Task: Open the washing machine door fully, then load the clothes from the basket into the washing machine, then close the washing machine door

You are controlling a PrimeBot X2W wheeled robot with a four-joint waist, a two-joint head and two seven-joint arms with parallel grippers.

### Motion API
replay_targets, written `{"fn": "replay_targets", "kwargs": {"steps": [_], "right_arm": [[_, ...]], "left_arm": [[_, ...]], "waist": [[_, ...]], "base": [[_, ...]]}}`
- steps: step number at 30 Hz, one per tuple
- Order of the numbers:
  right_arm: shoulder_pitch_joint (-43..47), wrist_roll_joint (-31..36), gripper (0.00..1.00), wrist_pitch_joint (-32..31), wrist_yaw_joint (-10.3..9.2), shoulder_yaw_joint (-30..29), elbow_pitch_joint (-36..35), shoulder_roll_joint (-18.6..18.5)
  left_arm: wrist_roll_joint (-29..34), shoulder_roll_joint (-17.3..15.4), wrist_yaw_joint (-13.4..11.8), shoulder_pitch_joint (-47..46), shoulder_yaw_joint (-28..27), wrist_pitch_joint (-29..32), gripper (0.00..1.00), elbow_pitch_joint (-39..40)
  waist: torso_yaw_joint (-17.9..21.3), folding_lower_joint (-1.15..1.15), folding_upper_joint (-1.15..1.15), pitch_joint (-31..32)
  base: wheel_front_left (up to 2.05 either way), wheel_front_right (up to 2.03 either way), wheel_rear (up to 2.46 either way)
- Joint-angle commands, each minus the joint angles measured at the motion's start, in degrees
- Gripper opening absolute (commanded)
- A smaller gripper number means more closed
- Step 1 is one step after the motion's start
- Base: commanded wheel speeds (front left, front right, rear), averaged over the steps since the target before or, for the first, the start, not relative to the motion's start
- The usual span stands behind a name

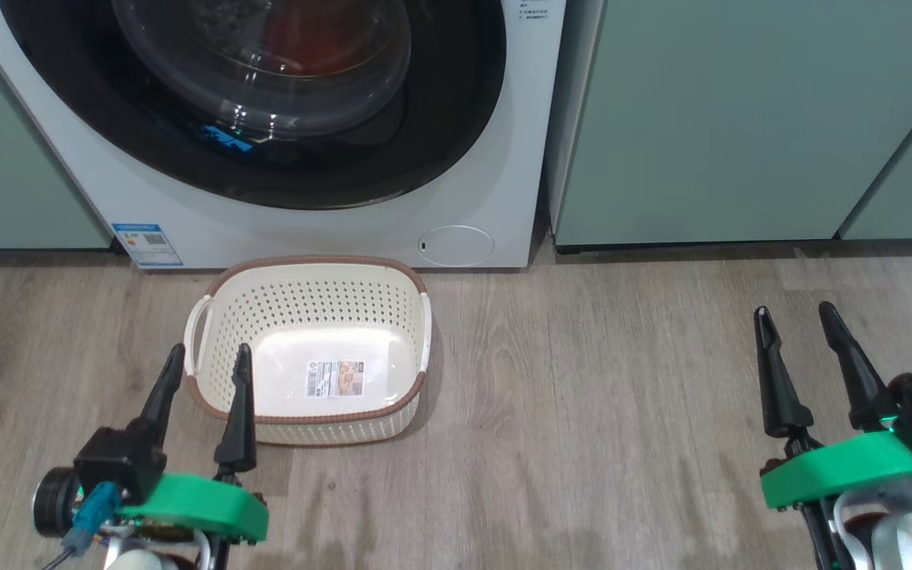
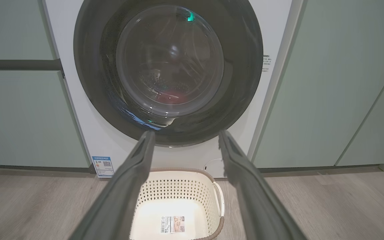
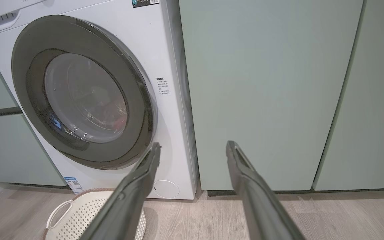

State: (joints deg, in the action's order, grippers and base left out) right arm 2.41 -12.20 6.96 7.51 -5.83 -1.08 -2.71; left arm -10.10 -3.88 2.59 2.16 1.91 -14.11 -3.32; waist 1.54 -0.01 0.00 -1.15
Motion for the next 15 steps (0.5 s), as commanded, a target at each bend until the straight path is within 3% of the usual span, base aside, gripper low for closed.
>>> {"fn": "replay_targets", "kwargs": {"steps": [1,15], "right_arm": [[-0.78,-0.47,1.00,0.04,-0.02,1.01,-2.37,-0.17],[-1.18,-0.61,1.00,0.37,-0.02,0.86,-2.25,-0.17]], "left_arm": [[-0.25,-0.88,-0.58,-1.79,-1.67,0.08,1.00,1.65],[-0.76,-1.29,-1.00,-2.29,-1.12,0.05,1.00,1.59]], "waist": [[-0.06,0.01,0.00,-0.08],[-0.39,0.01,0.00,-0.93]], "base": [[0.00,0.00,0.00],[0.00,0.00,0.00]]}}
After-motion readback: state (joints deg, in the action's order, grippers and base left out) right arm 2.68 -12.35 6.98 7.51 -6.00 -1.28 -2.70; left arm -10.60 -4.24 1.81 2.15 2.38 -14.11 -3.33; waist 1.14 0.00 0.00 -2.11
